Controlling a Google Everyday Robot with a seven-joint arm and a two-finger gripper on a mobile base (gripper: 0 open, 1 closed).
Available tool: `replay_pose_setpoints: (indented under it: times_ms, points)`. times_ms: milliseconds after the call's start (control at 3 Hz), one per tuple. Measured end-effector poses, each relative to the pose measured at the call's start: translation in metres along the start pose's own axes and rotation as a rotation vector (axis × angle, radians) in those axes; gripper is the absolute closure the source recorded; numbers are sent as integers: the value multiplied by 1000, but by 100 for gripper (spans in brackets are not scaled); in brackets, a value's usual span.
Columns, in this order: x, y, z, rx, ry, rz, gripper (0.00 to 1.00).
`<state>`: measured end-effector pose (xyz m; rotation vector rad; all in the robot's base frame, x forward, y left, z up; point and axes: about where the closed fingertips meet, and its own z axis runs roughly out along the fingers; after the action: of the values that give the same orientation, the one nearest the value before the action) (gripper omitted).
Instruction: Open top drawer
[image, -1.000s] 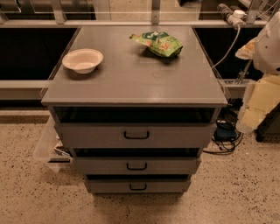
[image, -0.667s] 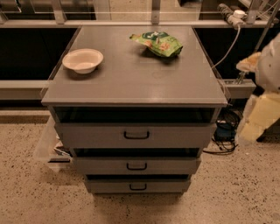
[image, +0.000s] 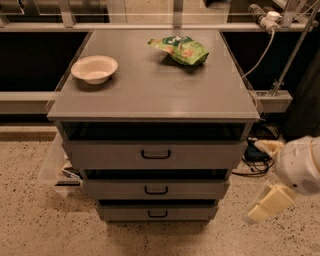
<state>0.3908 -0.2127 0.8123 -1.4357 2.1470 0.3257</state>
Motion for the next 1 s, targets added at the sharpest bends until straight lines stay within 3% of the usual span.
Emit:
replay_pose_setpoints:
  times_ms: [667, 1000]
  points:
    - [12, 0, 16, 71, -52, 87, 0]
    - [10, -4, 45, 102, -140, 97, 0]
